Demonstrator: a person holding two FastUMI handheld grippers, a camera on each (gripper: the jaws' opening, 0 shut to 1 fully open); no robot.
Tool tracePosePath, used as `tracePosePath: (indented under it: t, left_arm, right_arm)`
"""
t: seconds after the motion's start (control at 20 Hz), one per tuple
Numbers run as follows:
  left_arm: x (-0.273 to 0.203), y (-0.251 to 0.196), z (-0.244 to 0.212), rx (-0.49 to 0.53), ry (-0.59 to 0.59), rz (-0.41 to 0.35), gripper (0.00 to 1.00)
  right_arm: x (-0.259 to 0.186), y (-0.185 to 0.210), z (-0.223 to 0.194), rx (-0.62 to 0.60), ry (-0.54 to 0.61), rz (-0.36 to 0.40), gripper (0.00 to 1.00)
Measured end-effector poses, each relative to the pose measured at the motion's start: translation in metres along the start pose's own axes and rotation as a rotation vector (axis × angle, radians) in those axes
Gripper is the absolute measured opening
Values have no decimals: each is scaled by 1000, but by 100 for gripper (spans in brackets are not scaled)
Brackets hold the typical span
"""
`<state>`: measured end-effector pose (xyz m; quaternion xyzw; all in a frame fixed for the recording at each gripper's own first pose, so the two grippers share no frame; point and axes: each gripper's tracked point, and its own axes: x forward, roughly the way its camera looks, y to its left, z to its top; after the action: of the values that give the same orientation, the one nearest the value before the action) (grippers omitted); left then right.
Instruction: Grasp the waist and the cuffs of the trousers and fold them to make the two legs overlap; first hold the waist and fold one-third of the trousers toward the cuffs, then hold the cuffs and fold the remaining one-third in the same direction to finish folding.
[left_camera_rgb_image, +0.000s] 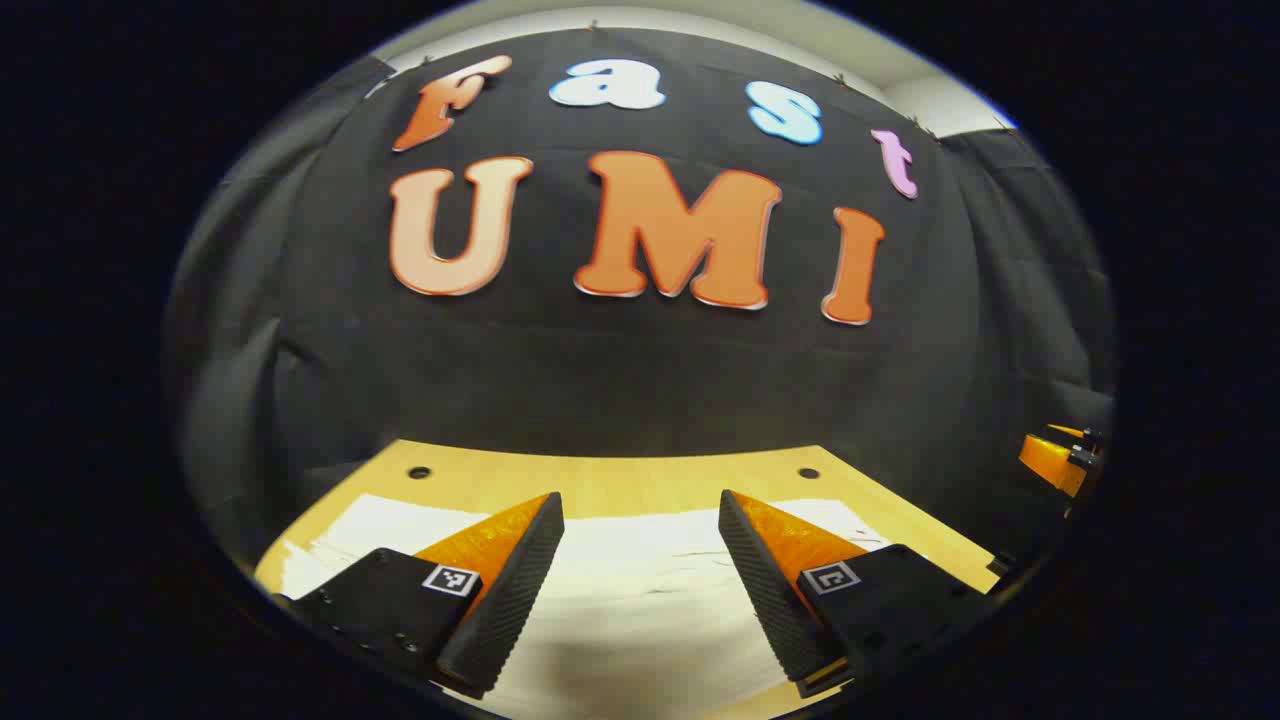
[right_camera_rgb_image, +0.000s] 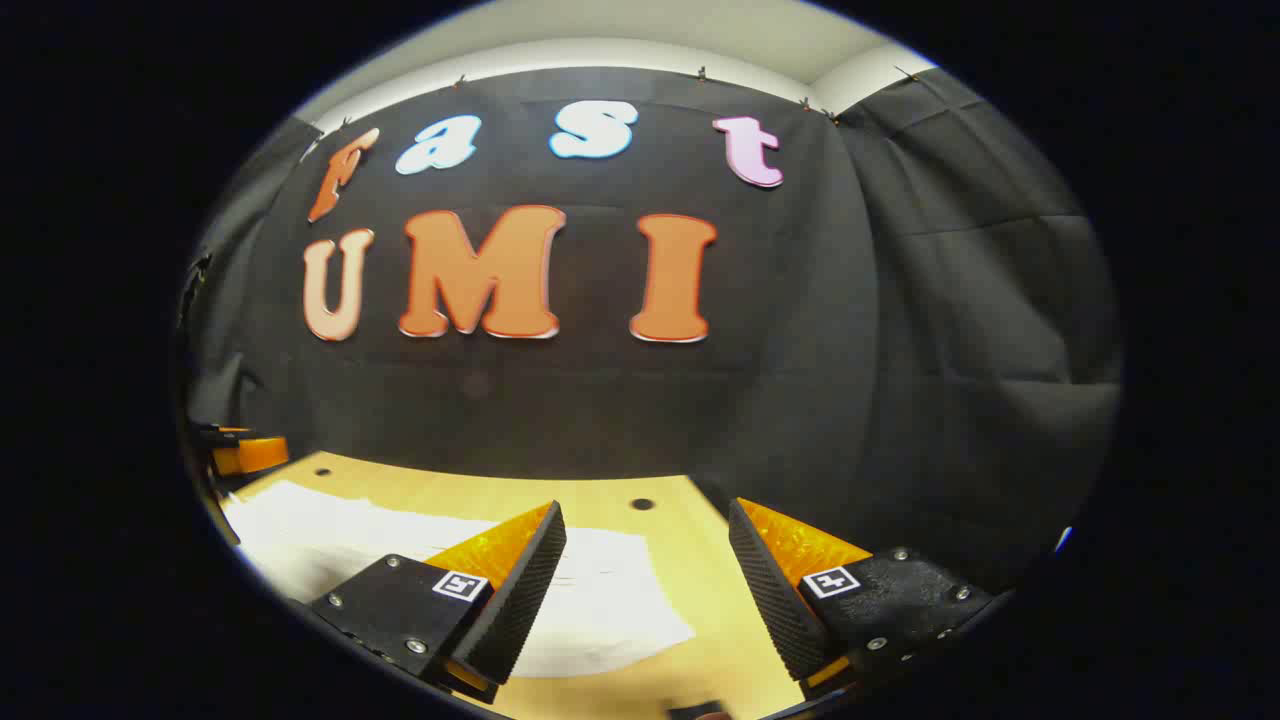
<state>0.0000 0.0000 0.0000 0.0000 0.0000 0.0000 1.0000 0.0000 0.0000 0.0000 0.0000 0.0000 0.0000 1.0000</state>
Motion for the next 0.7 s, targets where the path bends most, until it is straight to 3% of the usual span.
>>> tracePosePath:
  t: [0.2,0.35,0.55,0.7]
  left_arm:
    - [-54,134,54,32,-87,91,99]
    - [-91,211,71,31,-143,225,99]
    - [-118,262,69,-103,-146,297,99]
    - [-126,269,73,-102,-166,297,99]
  right_arm:
    - [-31,88,42,114,-54,75,100]
    - [-38,113,60,95,-92,36,100]
    - [-40,145,57,112,-53,73,98]
    - [-45,150,52,128,-16,84,100]
